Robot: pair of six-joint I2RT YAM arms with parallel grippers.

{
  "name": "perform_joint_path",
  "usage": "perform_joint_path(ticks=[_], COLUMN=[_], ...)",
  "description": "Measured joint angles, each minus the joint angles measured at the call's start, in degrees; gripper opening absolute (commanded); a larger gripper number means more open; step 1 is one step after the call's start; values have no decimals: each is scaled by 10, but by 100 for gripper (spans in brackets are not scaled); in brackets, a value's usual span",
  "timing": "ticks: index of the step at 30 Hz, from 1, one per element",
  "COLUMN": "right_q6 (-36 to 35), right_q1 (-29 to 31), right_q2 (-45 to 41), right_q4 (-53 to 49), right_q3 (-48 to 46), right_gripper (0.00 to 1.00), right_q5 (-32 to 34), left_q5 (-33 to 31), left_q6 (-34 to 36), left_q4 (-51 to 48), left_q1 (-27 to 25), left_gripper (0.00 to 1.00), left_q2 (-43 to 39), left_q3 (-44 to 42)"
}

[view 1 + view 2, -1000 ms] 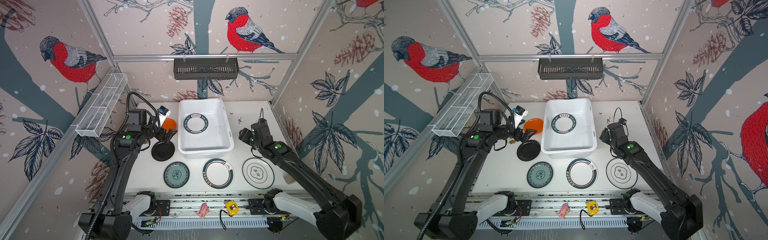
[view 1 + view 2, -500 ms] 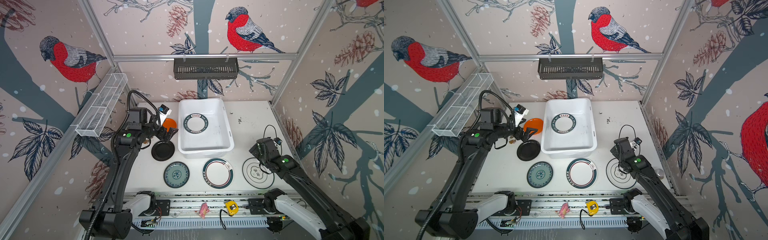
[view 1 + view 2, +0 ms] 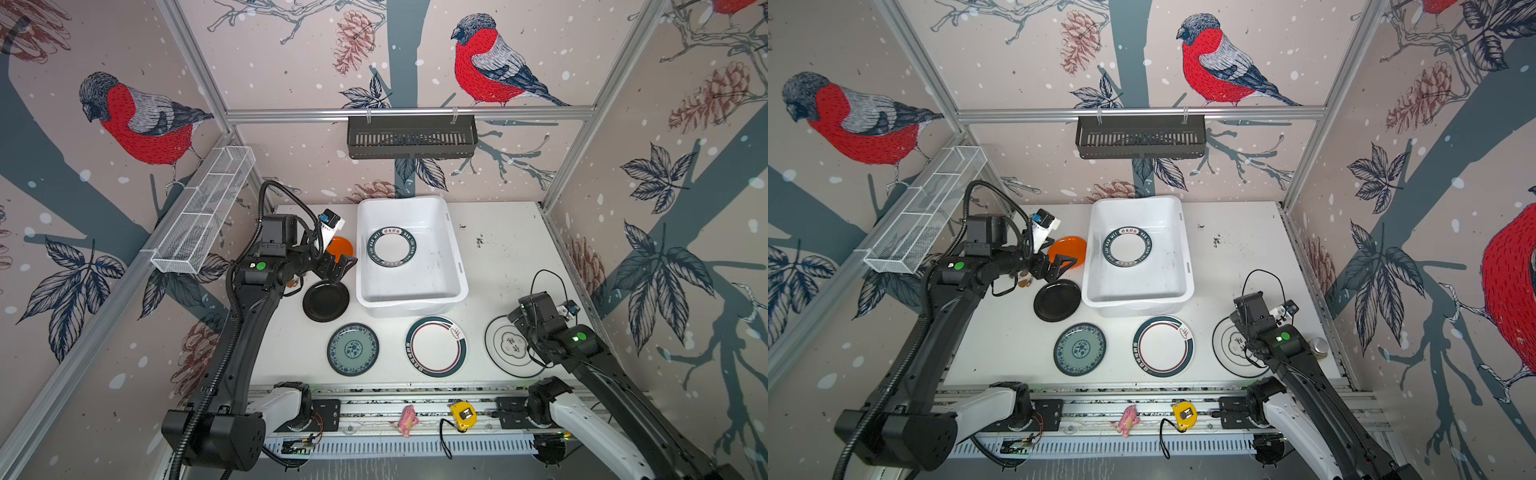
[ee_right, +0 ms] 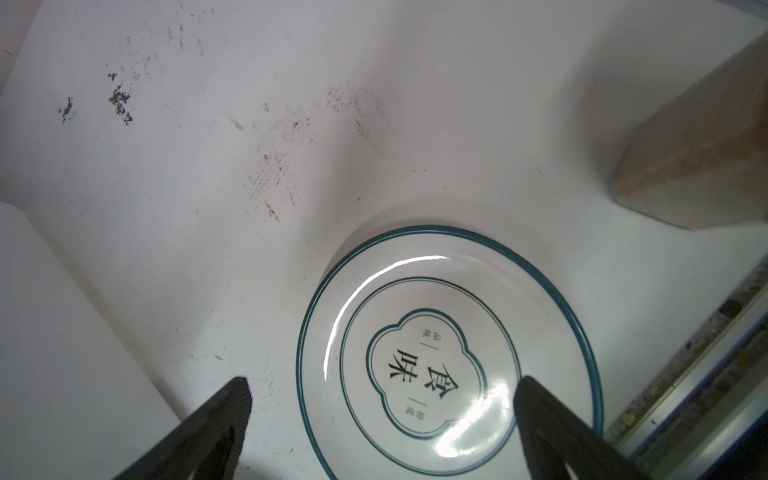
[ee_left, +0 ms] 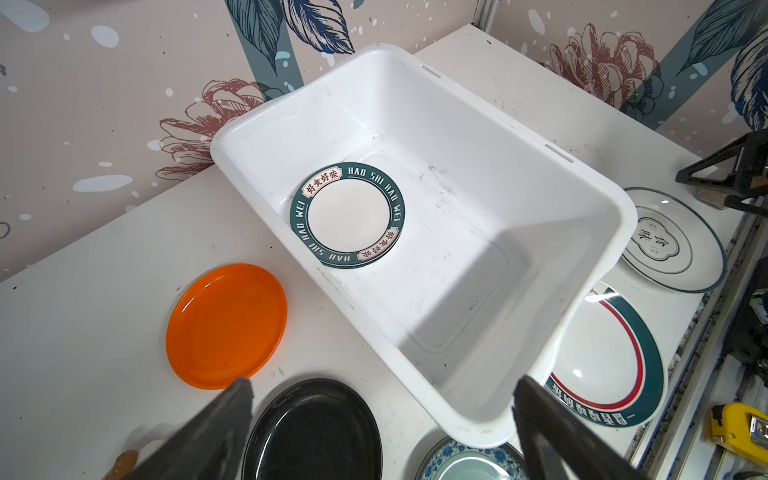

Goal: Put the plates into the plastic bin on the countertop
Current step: 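Lower the open right gripper over the white emblem plate nearest the robot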

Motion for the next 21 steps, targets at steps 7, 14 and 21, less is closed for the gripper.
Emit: perform_joint_path(ticks=[7,14,21], right_q6=[24,60,77], right_q1=[-7,-7,-8], right_q2=[-1,-12,17], right_q4=[-24,-32,-50], right_q3=[-15,-27,-25], right_gripper=[100,100,99], right_q5=[-19,-45,-50], left_q5=[0,1,1], left_q6=[0,2,2], left_q4=[0,-1,-1], left_q1=[0,-2,-3], left_gripper=[97,97,97], left_q2=[-1,0,5], left_q3=[5,9,11])
